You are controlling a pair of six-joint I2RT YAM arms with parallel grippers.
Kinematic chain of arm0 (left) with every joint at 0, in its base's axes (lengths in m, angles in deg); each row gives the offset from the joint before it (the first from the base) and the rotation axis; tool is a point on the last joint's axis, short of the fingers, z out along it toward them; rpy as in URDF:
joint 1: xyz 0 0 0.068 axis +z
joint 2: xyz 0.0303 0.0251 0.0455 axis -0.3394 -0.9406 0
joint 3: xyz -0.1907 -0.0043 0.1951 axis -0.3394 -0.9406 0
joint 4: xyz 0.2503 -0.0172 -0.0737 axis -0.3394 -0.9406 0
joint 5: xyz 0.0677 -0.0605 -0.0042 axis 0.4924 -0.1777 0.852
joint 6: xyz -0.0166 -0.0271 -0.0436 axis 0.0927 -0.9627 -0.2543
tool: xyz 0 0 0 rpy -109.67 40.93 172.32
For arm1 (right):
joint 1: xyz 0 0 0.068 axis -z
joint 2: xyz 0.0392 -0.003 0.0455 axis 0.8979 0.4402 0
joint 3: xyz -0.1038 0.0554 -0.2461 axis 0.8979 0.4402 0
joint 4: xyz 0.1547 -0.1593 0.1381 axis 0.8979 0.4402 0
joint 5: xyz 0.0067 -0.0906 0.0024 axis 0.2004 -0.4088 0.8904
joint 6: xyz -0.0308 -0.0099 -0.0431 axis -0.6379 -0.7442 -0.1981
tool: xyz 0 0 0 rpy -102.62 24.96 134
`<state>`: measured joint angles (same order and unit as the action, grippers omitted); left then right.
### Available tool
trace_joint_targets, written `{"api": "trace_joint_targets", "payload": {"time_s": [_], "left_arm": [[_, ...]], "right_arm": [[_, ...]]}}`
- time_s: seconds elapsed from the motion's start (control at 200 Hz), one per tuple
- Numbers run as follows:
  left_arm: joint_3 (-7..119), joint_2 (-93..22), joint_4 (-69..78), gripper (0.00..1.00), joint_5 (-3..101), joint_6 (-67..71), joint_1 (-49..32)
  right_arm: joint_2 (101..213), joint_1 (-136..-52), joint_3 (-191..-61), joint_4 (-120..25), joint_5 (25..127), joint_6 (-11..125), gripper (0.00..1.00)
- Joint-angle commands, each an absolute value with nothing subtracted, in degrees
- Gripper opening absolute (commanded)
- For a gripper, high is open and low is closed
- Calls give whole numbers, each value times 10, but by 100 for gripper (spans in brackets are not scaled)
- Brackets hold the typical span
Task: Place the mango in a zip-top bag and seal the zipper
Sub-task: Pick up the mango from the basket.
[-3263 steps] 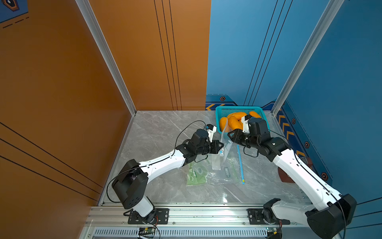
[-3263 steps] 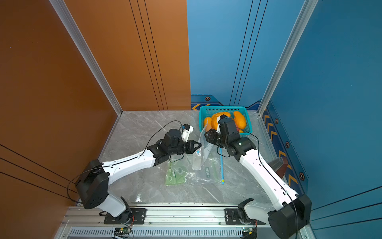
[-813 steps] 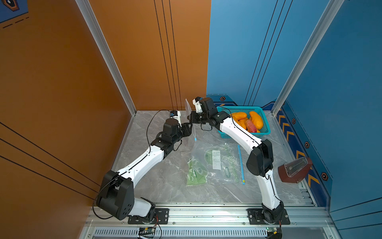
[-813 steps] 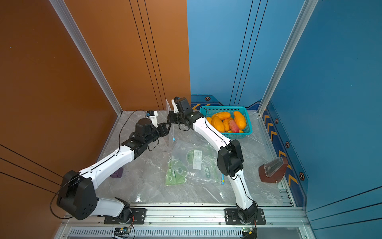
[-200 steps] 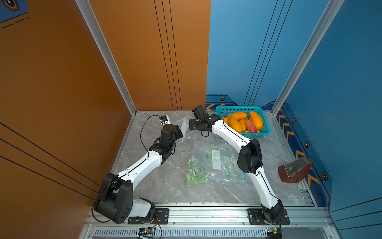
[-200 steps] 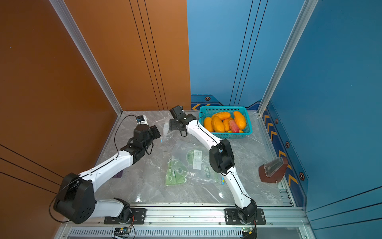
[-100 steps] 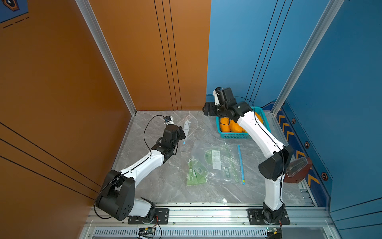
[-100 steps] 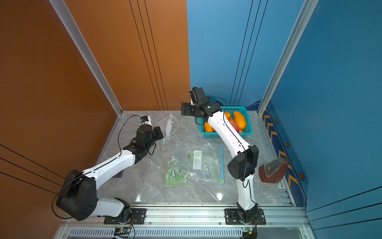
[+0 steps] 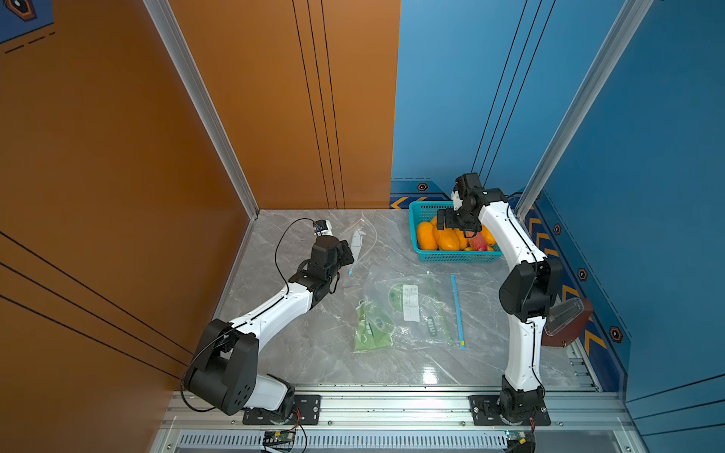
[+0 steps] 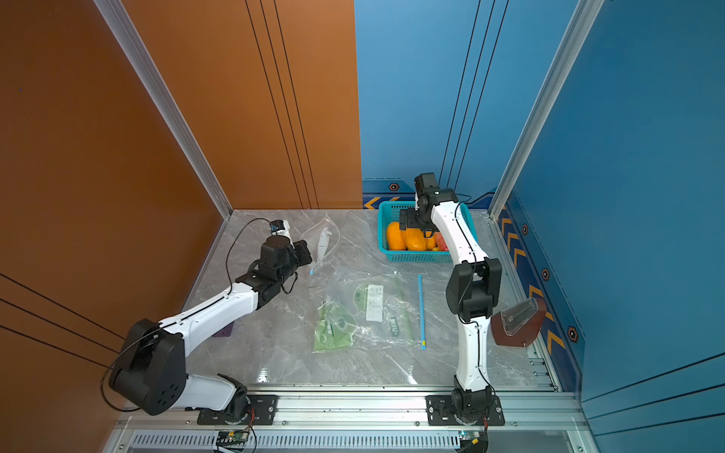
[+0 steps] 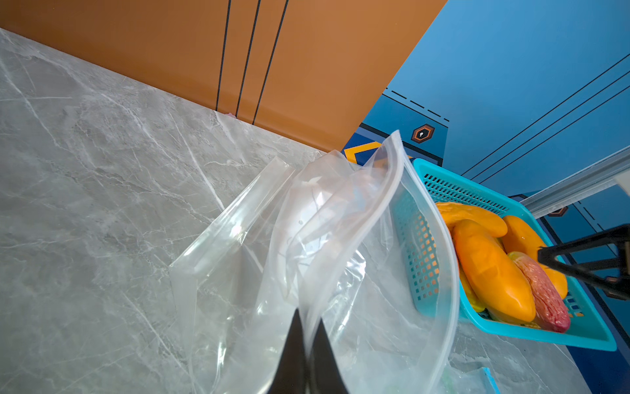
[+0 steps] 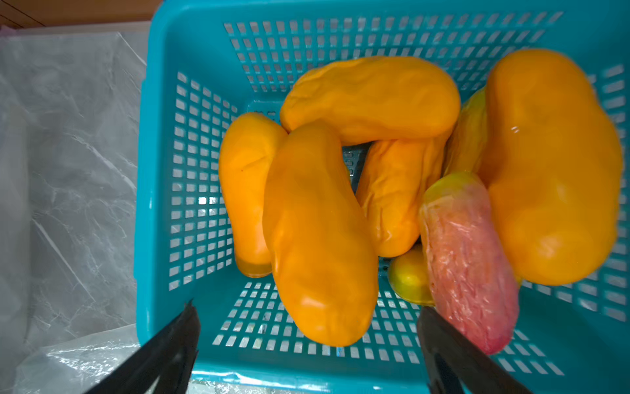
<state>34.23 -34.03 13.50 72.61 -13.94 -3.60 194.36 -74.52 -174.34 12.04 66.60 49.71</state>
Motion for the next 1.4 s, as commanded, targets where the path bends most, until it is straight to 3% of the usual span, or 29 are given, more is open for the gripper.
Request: {"api": "trace_joint_targets", "payload": {"time_s": [0.0,0.581,0.691,0.996,1.216,1.396], "left_arm": [[357,-346,143,0,712,-144,-38],[361,-347,143,0,695,-150,-34],[362,-347,143,0,689,-146,-33],[370,-343,143,0,656,-118,-34],[372,-347,143,0,643,-102,-39],[377,-355,143,0,632,-91,-41]], "right_arm": [[1968,-750,-1771,151,666,460,100],[2085,-742,-1861,156,642,459,97],[2087,-741,-1867,156,658,462,88],[2015,-744,-1861,157,713,478,44],[1908,-782,-1807,131,817,549,37],[1807,-860,-1695,46,898,641,33]]}}
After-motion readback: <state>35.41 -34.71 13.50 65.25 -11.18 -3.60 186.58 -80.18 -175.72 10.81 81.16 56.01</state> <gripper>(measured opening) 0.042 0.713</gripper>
